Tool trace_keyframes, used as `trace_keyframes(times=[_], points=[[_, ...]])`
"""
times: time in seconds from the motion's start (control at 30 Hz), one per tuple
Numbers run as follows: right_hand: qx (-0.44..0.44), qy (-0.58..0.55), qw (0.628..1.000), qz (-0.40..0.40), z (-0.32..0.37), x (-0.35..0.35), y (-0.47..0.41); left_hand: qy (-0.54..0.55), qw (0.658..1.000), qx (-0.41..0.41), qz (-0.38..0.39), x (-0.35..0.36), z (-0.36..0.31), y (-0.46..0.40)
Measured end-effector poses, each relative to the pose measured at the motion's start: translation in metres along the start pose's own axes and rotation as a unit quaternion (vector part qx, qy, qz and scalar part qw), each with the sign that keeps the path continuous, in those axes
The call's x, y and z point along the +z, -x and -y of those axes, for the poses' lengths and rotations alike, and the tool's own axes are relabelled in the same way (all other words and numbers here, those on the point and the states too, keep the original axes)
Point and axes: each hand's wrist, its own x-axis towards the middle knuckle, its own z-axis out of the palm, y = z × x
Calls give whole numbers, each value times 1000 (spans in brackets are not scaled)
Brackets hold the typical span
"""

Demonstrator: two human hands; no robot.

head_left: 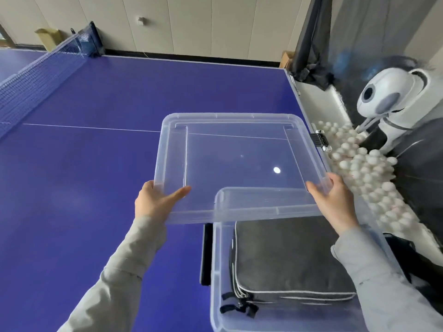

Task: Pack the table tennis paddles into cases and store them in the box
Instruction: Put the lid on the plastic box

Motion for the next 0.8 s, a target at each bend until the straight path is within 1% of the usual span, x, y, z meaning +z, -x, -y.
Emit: trace_keyframes(times=[0.17,0.27,0.33,0.53,0.63,0.8], points=[[-12,32,999,9,-79,-71,11,-67,998,2,-2,60,9,93],[-2,37,999,30,-114,-94,28,-121,992,27,-9,80,16,131],[-2,41,998,41,-132,-106,39,-127,992,23,-14,86,22,154],[3,29,998,53,-155,-122,70,-127,991,7,-28,80,41,192],[24,24,997,70,-162,-123,90,-136,991,2,-14,75,53,198],[37,21,997,69,-175,-131,107,-157,987,7,6,80,64,206]])
